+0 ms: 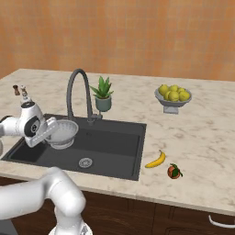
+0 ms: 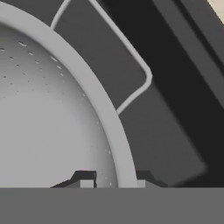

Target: Put the colander in the sink, put the banana, orange in the colander, and turn on the sink faucet and pour water over the colander.

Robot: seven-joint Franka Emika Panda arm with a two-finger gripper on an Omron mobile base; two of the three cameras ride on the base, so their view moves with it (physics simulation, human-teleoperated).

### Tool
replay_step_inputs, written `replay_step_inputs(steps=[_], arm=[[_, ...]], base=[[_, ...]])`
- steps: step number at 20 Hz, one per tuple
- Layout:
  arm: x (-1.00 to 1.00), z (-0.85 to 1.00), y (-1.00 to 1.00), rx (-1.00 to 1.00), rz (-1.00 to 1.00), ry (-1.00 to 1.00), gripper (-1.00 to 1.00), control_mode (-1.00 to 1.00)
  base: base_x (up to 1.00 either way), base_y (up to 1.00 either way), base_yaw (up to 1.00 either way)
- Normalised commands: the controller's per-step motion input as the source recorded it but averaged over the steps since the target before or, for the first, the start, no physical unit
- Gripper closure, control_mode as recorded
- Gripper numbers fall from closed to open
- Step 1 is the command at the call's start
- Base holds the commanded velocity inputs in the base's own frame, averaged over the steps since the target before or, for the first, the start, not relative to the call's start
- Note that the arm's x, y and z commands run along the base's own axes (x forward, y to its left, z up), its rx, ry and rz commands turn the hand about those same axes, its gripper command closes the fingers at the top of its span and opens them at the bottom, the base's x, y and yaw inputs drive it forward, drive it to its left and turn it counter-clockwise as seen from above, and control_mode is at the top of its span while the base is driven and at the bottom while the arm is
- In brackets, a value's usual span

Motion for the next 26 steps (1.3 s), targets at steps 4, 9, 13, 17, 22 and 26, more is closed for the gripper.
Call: replay_step_inputs(steps=[4, 9, 13, 17, 22, 26], arm=[[-0.28, 0.0, -0.42, 0.0, -0.04, 0.0, 1.0, -1.0], [-0.55, 0.0, -0.37, 0.0, 0.0, -0.03, 1.0, -1.0], [-0.42, 0.0, -0.53, 0.0, 0.0, 0.0, 1.0, -1.0], [-0.26, 0.0, -0.58, 0.0, 0.01, 0.0, 1.0, -1.0], [-0.05, 0.0, -0.44, 0.0, 0.08, 0.0, 1.0, -1.0], [0.0, 0.0, -0.46, 0.0, 0.16, 0.0, 1.0, -1.0]], base=[[0.0, 0.0, 0.0], [0.0, 0.0, 0.0], [0.0, 0.0, 0.0], [0.0, 0.0, 0.0], [0.0, 0.0, 0.0], [0.0, 0.0, 0.0]])
